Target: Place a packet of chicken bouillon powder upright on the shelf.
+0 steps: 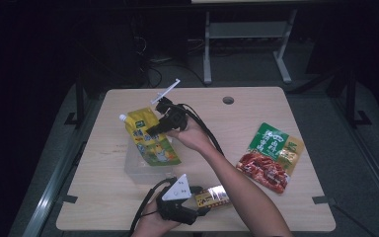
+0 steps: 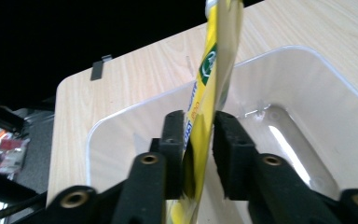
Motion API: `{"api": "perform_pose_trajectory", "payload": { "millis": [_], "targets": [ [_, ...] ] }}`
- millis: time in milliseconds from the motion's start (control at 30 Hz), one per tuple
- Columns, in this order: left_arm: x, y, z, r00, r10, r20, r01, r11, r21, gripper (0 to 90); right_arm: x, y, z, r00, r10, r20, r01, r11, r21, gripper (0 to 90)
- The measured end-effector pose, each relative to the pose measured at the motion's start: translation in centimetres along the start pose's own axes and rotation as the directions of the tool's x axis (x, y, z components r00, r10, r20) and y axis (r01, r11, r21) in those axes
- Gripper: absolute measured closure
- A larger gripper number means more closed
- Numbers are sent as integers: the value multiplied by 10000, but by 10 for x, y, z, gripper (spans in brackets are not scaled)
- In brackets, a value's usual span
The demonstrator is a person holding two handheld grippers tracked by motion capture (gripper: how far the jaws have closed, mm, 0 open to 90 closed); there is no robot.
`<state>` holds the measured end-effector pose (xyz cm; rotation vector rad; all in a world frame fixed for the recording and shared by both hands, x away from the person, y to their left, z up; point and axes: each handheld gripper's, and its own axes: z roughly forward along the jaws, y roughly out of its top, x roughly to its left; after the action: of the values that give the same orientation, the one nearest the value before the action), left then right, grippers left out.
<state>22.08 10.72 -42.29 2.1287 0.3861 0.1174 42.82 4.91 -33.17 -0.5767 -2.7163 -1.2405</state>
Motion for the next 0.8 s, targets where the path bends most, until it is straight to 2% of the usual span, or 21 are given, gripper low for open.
{"api": "perform_pose_trajectory", "payload": {
  "millis": [100,133,200,267,367,533,600,800],
  "targets": [
    [0,0,-1,10000,-11,0,11,10000,-36,349,1,-1,-1,9998,155,84,-154,9998,-112,877],
    [0,0,-1,10000,-11,0,11,10000,-36,349,2,-2,-2,9998,179,125,-177,9997,-183,884],
    [0,1,-1,10000,34,-2,-34,10000,-70,349,2,-5,-2,9992,356,-187,-363,9987,-364,894],
    [0,1,-2,10000,79,4,-79,9999,-66,348,4,-7,-3,9988,416,-276,-429,9979,-490,896],
    [-1,1,-2,9999,111,48,-111,9999,-60,348,9,-12,-7,9991,385,-203,-403,9945,-970,897],
    [-2,1,-1,9998,187,40,-187,9998,-51,348,10,-18,-13,9972,692,-293,-736,9781,-1946,897],
    [-2,1,-1,9998,210,44,-209,9998,-57,348,10,-21,-13,9977,632,-263,-675,9702,-2328,897],
    [-3,1,1,9995,287,139,-287,9996,18,348,8,-32,-7,9957,764,-527,-887,9502,-2987,898]
  ]
}}
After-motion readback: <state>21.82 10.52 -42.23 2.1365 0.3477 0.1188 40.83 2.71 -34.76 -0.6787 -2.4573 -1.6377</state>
